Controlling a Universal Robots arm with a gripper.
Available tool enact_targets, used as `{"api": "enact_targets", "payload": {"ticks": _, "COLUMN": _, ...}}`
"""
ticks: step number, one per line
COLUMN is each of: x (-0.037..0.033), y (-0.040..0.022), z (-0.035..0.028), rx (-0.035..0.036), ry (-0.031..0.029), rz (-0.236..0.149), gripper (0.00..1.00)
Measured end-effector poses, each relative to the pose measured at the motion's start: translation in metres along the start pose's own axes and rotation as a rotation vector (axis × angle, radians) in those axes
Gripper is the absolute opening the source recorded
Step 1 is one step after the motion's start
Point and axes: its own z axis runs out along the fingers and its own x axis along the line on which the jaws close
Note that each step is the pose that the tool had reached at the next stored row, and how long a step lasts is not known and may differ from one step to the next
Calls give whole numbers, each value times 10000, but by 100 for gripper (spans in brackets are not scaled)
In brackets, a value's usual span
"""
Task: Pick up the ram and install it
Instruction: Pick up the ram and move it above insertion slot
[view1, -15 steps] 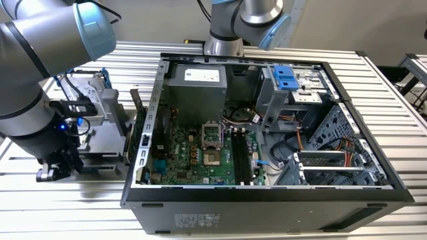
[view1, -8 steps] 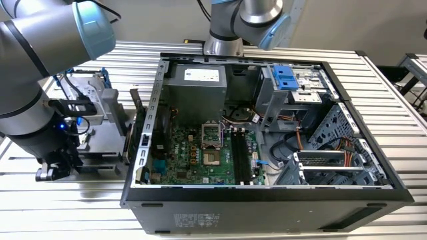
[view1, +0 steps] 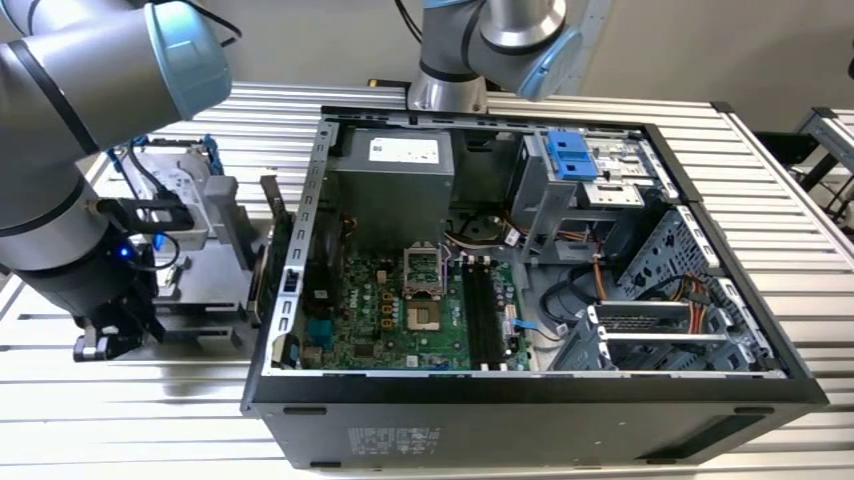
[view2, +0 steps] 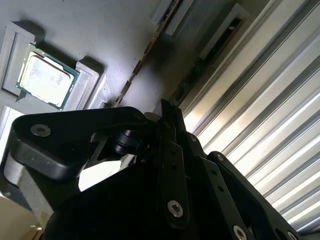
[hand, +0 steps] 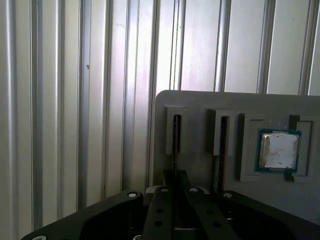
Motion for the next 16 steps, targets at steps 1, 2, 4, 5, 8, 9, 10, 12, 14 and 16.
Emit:
{"api": "enact_targets", "payload": {"ticks": 1, "x": 0, "y": 0, "z": -1, "rx": 1, "ry": 0, "rz": 0, "gripper": 0}}
{"api": "enact_targets", "payload": {"ticks": 2, "x": 0, "y": 0, "z": -4, "rx": 0, "ry": 0, "rz": 0, "gripper": 0}}
{"api": "enact_targets", "payload": {"ticks": 4, "x": 0, "y": 0, "z": -7, "rx": 0, "ry": 0, "rz": 0, "gripper": 0}}
{"api": "enact_targets", "payload": {"ticks": 5, "x": 0, "y": 0, "z": -8, "rx": 0, "ry": 0, "rz": 0, "gripper": 0}}
{"api": "enact_targets", "payload": {"ticks": 8, "x": 0, "y": 0, "z": -12, "rx": 0, "ry": 0, "rz": -1, "gripper": 0}}
{"api": "enact_targets", "payload": {"ticks": 9, "x": -1, "y": 0, "z": -15, "rx": 0, "ry": 1, "rz": 0, "gripper": 0}}
{"api": "enact_targets", "payload": {"ticks": 10, "x": 0, "y": 0, "z": -16, "rx": 0, "ry": 0, "rz": 0, "gripper": 0}}
{"api": "enact_targets", "payload": {"ticks": 12, "x": -1, "y": 0, "z": -18, "rx": 0, "ry": 0, "rz": 0, "gripper": 0}}
{"api": "enact_targets", "payload": {"ticks": 14, "x": -1, "y": 1, "z": -28, "rx": -3, "ry": 3, "rz": 7, "gripper": 0}}
{"api": "enact_targets", "payload": {"ticks": 16, "x": -1, "y": 1, "z": -40, "rx": 1, "ry": 1, "rz": 12, "gripper": 0}}
